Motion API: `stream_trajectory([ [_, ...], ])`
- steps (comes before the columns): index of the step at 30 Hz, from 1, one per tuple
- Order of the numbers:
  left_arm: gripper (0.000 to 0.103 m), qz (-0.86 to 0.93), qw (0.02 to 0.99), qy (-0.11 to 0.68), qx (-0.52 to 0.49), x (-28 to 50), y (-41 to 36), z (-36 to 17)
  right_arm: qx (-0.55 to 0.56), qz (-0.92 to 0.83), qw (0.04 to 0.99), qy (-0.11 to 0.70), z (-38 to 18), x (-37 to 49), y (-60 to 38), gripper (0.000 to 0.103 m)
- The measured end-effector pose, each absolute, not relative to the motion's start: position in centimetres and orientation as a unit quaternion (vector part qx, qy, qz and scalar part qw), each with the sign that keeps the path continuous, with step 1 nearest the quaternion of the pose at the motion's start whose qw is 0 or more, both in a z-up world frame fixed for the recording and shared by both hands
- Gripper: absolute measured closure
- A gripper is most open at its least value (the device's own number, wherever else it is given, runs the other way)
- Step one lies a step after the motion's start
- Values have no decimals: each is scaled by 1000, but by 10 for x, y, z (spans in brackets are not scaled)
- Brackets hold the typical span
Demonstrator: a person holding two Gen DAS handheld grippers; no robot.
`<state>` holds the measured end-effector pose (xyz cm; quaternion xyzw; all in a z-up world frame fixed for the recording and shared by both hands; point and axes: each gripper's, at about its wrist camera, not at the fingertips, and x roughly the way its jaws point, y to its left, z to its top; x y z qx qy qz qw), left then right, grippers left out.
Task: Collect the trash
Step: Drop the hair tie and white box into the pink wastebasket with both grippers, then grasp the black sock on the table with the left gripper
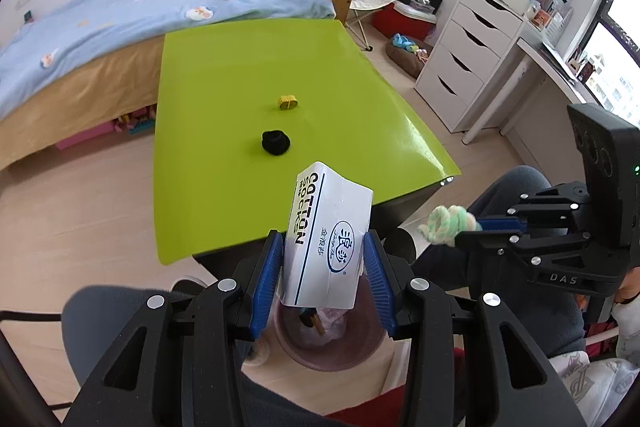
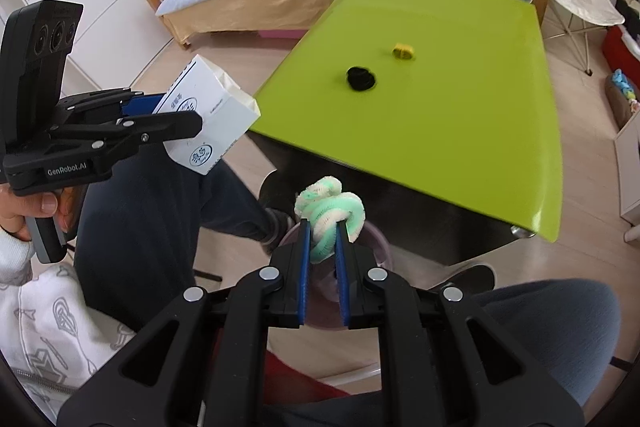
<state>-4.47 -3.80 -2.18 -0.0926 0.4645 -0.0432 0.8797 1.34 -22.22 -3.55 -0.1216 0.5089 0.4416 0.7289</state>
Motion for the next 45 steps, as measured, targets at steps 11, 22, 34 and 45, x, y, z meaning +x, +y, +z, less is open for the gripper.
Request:
stream_trajectory([
  [11, 61, -39, 883, 459, -91, -56, -38, -17, -115, 458, 711, 521, -44, 3, -215, 31],
  [22, 61, -75, 875, 472, -73, -58, -55, -22, -117, 404, 752, 508, -36, 13, -233, 7],
  [34, 17, -116, 864, 485, -65, -53, -76, -30, -91, 365, 781, 499, -26, 30, -260, 6],
  [45, 8, -65, 870, 483, -77, -50, -60, -32, -82, 372, 781, 495, -23, 30, -259, 4],
])
